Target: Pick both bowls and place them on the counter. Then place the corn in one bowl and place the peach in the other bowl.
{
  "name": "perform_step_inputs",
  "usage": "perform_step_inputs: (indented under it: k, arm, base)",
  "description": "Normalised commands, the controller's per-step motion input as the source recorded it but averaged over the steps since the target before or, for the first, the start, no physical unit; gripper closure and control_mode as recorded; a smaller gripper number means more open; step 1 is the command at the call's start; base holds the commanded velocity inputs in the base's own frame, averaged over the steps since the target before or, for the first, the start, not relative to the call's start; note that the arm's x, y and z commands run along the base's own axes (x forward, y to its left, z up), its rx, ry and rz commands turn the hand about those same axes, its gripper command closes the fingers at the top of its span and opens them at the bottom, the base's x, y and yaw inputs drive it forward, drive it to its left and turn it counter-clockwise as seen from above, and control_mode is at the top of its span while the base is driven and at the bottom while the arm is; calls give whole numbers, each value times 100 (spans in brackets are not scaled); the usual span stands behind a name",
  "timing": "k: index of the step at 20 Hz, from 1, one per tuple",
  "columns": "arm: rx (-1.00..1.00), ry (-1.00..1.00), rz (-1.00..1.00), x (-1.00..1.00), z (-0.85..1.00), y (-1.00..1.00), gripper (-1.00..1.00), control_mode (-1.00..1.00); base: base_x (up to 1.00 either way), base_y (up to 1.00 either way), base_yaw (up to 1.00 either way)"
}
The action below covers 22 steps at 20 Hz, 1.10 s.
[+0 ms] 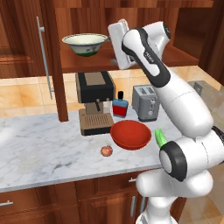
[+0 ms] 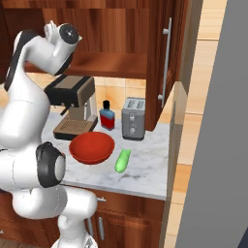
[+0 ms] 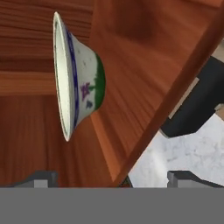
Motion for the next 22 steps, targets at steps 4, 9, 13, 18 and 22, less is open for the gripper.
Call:
perform_step_inputs:
  k: [4,9,13,18,22]
  arm:
    - [0,5,0,52,0,20,-100,-100]
    - [0,3,0,54,0,20,-100,-100]
    - [0,3,0,45,0,20,-100,-100]
    - [0,5,0,49,-1,16,-100,-100]
    - [0,9,0,43,-5,10,-100,-100]
  base:
    - [0,0,0]
    - [0,0,0]
    - [0,0,0]
    - [0,0,0]
    - [0,0,0]
